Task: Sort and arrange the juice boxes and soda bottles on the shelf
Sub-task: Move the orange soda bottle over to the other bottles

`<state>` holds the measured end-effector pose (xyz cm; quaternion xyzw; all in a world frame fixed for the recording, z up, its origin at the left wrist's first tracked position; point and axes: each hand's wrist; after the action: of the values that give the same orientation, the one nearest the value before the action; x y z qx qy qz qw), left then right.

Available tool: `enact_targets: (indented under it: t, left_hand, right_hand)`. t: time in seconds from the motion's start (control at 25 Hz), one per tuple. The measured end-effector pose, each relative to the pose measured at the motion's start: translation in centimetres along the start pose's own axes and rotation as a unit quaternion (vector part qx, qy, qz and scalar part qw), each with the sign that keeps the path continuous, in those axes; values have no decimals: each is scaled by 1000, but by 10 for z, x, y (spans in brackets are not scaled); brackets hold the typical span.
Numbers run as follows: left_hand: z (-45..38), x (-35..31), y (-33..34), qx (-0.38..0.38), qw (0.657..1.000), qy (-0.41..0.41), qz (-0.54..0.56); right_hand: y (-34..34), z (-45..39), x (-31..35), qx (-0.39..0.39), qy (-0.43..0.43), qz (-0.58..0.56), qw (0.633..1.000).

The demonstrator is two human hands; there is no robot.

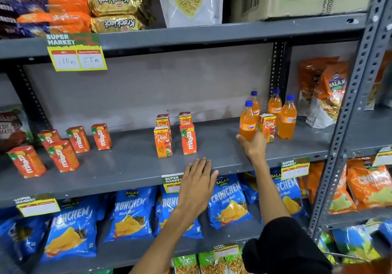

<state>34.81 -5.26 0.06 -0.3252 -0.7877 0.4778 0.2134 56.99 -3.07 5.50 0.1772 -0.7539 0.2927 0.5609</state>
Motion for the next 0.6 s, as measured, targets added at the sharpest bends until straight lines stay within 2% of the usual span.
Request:
enact_targets:
  t: [0.16,0.32,0.4,0.6]
  left_hand:
    - [0,2,-2,7,1000,8,-9]
    - [9,18,-9,-10,1000,-13,3]
    - [18,34,-14,-11,1000,-28,1]
    - [46,75,-23,-6,998,-66,-14]
  right_hand:
    - [4,27,-2,-61,31,-1,998]
    - [25,67,-6,-110,-42,22,993]
    - [40,81,-4,-122,-52,17,991]
    - [89,92,26,-22,-30,19,999]
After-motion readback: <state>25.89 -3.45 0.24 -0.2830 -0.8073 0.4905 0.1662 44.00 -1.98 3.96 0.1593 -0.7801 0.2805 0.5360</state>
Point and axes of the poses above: each hand's wrist, its own z-axis away from the middle knuckle, its own y-axis out of the palm, x = y × z, and after that the axes turned 9 degrees about y, right-handed
